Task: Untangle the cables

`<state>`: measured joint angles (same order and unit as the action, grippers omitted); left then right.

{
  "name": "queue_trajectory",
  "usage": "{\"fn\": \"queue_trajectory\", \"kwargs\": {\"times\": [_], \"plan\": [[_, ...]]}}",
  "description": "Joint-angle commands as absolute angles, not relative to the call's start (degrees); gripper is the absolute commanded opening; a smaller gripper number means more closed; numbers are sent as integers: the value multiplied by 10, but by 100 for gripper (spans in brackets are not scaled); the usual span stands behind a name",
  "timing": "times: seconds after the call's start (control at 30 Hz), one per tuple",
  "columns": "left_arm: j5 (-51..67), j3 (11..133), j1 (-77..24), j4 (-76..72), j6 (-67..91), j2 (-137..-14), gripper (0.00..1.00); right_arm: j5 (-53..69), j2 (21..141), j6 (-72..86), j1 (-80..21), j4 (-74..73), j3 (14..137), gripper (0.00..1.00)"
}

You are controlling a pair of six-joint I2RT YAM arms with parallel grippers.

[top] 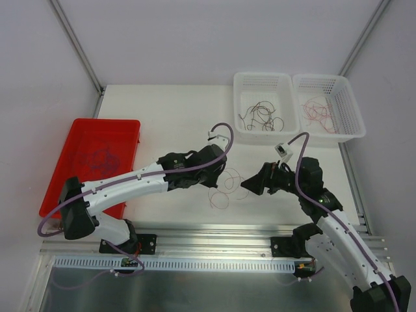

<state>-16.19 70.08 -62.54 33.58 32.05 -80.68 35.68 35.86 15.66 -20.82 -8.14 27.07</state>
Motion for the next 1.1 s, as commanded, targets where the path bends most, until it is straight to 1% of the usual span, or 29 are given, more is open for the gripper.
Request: {"fn": "queue_trajectory", "kwargs": {"times": [0.0, 0.33, 0.53, 0.6, 0.7, 0.73, 0.83, 0.87, 0.93, 0.97, 1.0, 1.03, 1.07], "plan": [[-199, 732, -644, 344, 265, -815, 0, 394, 382, 128, -224, -35, 296, 97], [-213, 773, -687, 343, 207, -834, 0, 391, 402, 113, -280, 8, 295, 97], [-217, 787, -706, 340, 193, -838, 0, 357, 421, 105, -305, 14, 289, 98], [-218, 788, -708, 339, 192, -832, 0, 345, 423, 105, -308, 15, 287, 95], [-220, 783, -708, 336, 190, -823, 0, 335, 419, 104, -311, 18, 280, 78], [-220, 780, -708, 335, 190, -820, 0, 332, 417, 102, -311, 18, 280, 66], [-213, 778, -708, 330, 192, -814, 0, 327, 414, 100, -313, 16, 279, 51], [-210, 778, -708, 329, 192, -813, 0, 324, 413, 100, -315, 17, 279, 43], [-206, 778, -708, 324, 192, -813, 0, 323, 413, 98, -316, 17, 278, 35], [-207, 777, -708, 323, 193, -815, 0, 323, 413, 98, -317, 17, 279, 26], [-207, 777, -708, 323, 193, -815, 0, 324, 411, 97, -317, 18, 279, 22], [-211, 775, -708, 323, 193, -816, 0, 324, 410, 98, -318, 18, 279, 10], [-214, 773, -708, 322, 193, -816, 0, 325, 409, 97, -318, 15, 279, 5]]}}
